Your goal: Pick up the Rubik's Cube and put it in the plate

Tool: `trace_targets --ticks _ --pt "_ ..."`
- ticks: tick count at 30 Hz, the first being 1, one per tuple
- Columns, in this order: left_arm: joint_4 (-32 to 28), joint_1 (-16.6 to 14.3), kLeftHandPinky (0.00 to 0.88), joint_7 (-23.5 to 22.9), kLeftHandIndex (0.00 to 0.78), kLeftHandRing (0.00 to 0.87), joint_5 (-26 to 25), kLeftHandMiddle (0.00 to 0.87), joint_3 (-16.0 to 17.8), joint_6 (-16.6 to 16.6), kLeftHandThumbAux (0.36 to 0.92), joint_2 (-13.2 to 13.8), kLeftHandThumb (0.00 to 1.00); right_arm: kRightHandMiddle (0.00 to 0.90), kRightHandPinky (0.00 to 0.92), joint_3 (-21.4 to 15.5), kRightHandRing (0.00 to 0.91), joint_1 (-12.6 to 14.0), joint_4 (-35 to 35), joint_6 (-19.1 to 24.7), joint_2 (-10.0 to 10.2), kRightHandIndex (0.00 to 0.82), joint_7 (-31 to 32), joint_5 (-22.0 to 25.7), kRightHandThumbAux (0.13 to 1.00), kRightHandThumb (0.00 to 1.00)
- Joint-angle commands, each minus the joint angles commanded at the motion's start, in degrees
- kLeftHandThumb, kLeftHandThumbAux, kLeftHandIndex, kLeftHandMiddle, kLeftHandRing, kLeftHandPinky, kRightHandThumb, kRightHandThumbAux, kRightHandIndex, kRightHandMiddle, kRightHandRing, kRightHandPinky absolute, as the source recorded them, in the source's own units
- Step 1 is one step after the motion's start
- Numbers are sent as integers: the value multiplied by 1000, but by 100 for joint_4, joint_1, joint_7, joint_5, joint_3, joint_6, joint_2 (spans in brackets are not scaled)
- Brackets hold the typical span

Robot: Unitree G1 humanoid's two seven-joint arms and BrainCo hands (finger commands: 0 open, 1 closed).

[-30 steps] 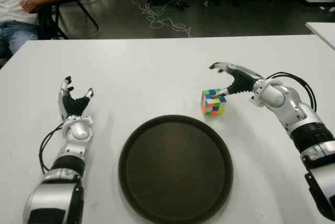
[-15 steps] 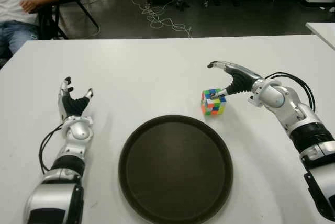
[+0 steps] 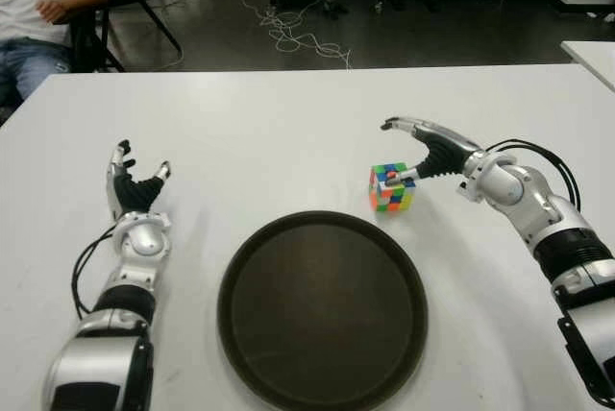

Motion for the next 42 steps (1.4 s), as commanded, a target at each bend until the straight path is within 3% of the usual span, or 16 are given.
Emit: trace_targets --ticks 8,13,20,27,42 --pt "-3 -1 172 -16 95 144 -29 139 32 31 759 -18 408 0 0 -37 1 12 -38 -61 1 0 227 133 547 0" --pt "7 -6 191 -26 105 159 -38 151 42 30 753 -16 429 0 0 -44 0 76 -152 -41 24 0 232 153 597 0" --pt "12 -12 153 68 99 147 9 149 21 56 751 -20 423 0 0 1 0 196 -556 192 -34 0 273 47 626 0" --pt "8 -9 184 4 104 159 -36 154 48 19 758 -22 440 0 0 35 0 234 -749 426 -45 0 399 19 661 0" --pt "13 -33 178 6 96 157 -38 151 47 123 751 -31 377 0 0 72 0 299 -887 590 2 0 503 47 666 0"
